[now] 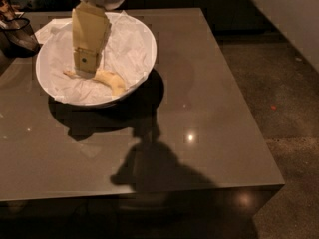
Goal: Pick banana from white bowl
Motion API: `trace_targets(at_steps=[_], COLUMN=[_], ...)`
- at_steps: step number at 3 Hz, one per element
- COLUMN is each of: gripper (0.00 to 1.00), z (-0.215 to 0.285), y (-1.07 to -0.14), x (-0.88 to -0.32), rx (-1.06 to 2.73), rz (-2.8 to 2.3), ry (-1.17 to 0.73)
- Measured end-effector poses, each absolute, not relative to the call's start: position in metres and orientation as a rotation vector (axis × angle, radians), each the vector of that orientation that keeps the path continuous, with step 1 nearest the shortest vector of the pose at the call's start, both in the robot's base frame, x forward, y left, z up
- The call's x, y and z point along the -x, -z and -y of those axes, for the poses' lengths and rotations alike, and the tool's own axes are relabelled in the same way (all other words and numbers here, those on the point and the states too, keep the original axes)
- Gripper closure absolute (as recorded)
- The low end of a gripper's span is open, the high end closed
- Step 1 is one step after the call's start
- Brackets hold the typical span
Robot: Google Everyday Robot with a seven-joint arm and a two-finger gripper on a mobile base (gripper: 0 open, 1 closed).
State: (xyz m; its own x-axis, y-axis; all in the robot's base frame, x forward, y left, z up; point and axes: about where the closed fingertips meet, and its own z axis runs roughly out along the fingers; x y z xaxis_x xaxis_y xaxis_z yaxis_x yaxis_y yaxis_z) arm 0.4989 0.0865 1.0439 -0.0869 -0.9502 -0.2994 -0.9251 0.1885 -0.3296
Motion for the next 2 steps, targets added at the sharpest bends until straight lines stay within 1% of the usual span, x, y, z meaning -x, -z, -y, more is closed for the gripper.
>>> trace_targets(at_steps=[1,2], gripper=[0.0,0.0], z=[-0.089,-0.101], y=[-1.045,-1.028], x=[-0.504,-0.52], rx=[1.72,1.714], rz=[-2.031,-2.096], ry=[0.015,-0.047])
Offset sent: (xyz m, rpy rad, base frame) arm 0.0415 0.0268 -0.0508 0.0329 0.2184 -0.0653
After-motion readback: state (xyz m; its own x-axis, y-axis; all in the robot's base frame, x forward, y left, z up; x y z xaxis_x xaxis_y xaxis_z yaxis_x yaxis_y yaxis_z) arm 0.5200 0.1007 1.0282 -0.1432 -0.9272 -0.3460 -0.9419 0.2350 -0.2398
